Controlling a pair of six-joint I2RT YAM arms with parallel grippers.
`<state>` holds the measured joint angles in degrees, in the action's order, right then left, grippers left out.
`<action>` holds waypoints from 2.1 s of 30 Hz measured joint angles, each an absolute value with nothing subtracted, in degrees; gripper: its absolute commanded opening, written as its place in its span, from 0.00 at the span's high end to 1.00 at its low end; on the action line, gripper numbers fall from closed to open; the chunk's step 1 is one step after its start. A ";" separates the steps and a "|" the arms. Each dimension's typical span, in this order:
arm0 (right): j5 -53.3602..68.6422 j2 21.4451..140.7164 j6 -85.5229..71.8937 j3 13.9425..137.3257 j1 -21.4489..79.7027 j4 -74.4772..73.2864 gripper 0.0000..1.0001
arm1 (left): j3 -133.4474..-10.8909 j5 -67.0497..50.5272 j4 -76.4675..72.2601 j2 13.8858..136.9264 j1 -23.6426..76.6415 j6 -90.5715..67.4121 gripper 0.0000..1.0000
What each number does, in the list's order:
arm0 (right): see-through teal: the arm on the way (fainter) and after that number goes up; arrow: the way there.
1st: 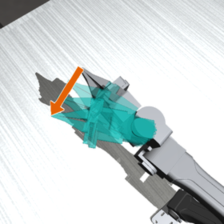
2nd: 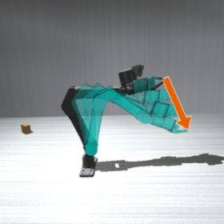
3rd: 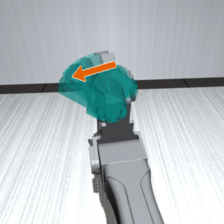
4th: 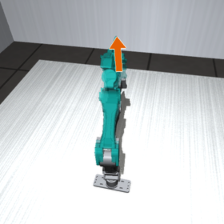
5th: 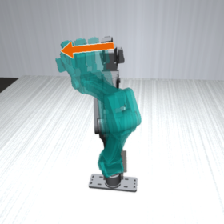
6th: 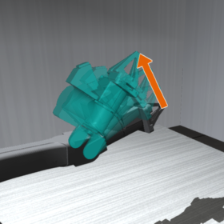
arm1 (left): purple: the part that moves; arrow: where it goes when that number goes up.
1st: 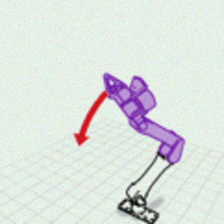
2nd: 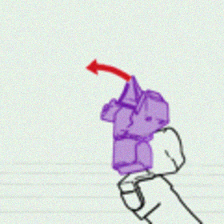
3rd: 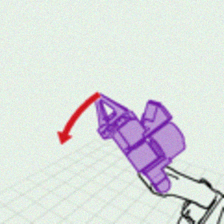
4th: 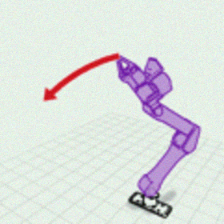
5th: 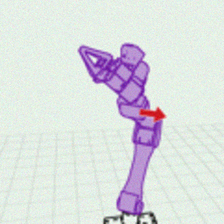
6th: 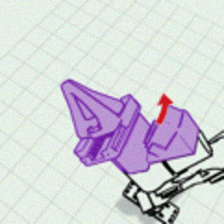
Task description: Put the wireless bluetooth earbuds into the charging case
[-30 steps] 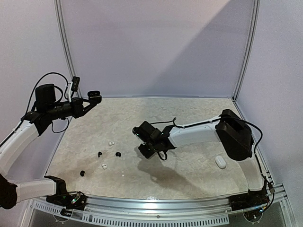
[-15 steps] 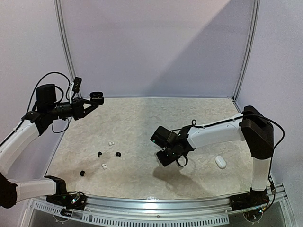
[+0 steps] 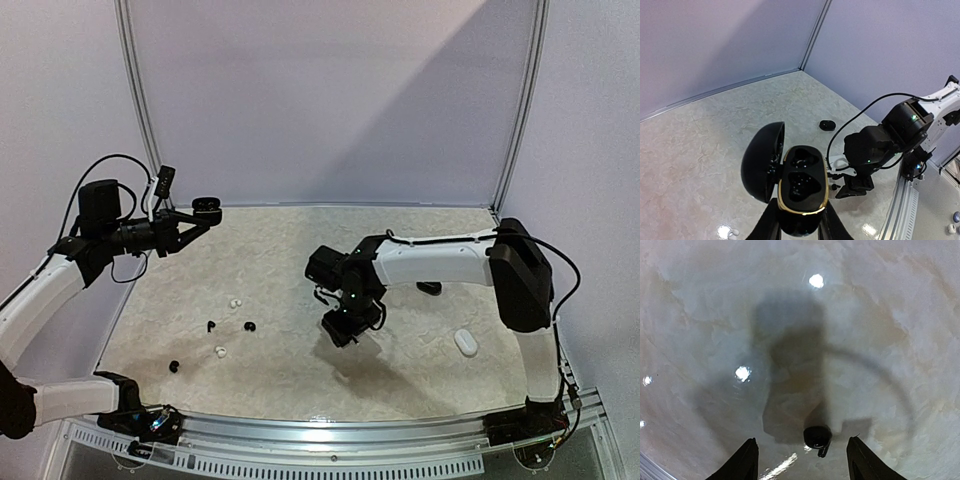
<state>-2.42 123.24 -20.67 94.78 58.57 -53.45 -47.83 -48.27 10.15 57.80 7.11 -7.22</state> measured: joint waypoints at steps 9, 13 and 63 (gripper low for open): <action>-2.44 131.46 -11.75 106.10 56.75 -65.19 0.46 | -47.83 -48.58 10.17 57.80 7.11 -6.59 1.00; -1.83 131.68 -9.39 107.24 56.47 -66.28 0.57 | -47.83 -48.64 10.15 57.80 7.11 -6.42 1.00; -8.86 98.28 -1.17 107.92 59.77 -14.06 1.00 | -48.38 -49.69 -7.51 58.43 11.22 -5.52 1.00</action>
